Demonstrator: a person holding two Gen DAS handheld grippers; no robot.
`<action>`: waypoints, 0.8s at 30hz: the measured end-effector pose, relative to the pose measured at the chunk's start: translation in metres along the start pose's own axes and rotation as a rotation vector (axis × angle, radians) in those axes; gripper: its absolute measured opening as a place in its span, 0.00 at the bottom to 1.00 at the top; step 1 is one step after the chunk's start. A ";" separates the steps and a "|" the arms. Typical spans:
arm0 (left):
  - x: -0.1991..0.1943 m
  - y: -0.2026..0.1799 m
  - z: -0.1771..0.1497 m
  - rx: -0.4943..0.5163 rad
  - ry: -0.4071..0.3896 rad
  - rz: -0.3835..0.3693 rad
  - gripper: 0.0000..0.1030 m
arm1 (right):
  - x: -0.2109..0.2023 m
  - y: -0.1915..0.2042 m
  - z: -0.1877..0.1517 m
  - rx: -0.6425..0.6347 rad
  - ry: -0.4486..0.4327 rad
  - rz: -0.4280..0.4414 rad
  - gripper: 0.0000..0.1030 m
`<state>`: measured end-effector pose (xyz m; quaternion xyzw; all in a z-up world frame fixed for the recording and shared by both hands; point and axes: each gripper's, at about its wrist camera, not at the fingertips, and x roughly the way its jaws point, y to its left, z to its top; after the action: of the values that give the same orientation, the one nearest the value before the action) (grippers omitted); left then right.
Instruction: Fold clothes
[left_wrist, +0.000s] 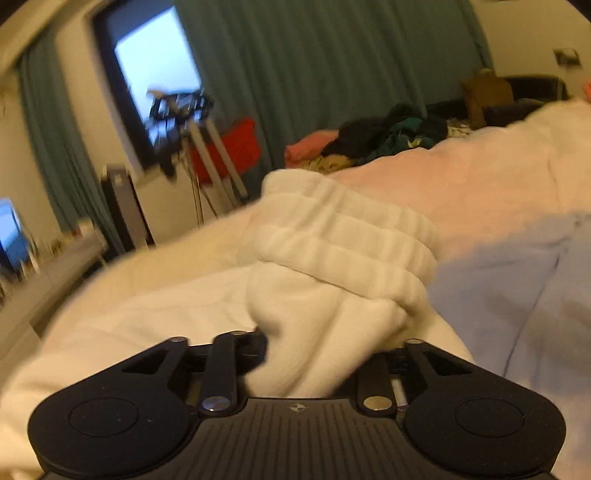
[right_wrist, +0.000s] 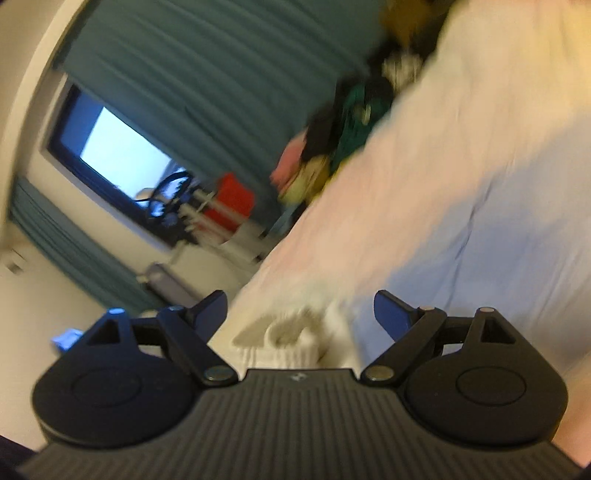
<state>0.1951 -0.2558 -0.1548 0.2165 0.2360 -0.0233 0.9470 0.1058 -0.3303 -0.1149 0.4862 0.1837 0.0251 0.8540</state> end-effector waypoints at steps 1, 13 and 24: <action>0.000 0.003 0.003 -0.001 0.014 -0.025 0.56 | 0.007 -0.006 -0.001 0.042 0.035 0.028 0.86; -0.083 0.143 -0.059 -0.030 0.028 -0.272 0.97 | 0.039 0.008 -0.021 0.047 0.217 0.081 0.86; -0.097 0.254 -0.103 -0.131 -0.037 -0.112 0.99 | 0.067 0.032 -0.056 -0.168 0.244 -0.049 0.86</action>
<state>0.1012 0.0116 -0.0907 0.1403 0.2311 -0.0649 0.9606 0.1535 -0.2525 -0.1328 0.4015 0.2954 0.0785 0.8634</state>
